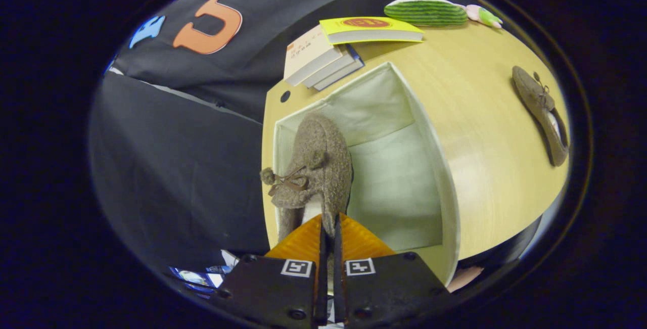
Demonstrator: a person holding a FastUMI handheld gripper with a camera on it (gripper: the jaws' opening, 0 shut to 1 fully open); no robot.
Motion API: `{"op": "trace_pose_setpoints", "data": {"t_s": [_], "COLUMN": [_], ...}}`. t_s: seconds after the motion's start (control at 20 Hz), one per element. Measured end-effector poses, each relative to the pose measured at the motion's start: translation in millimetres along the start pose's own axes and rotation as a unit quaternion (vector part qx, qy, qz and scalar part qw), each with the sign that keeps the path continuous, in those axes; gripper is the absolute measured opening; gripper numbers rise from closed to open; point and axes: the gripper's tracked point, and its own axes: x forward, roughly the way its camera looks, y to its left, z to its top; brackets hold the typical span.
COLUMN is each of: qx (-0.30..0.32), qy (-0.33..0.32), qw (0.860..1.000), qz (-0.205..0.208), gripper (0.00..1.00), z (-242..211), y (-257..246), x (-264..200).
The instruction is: Open the storage box then place both shoes into the box .Put the left shoe in first, then the right shoe, with the right side of both shoes facing outward in a uniform manner.
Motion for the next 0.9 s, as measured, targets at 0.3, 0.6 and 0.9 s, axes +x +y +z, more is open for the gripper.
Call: {"op": "trace_pose_setpoints", "data": {"t_s": [0.3, 0.6, 0.9], "qx": [-0.016, -0.061, -0.142], "qy": [0.001, -0.024, -0.068], "qw": [1.0, 0.997, 0.988], "qz": [0.017, 0.038, -0.004], "gripper": [0.07, 0.64, 0.81], "z": [1.9, 1.5, 10.4], "y": [15.2, 26.1, 3.1], "x": [-0.5, -22.8, -74.9]}}
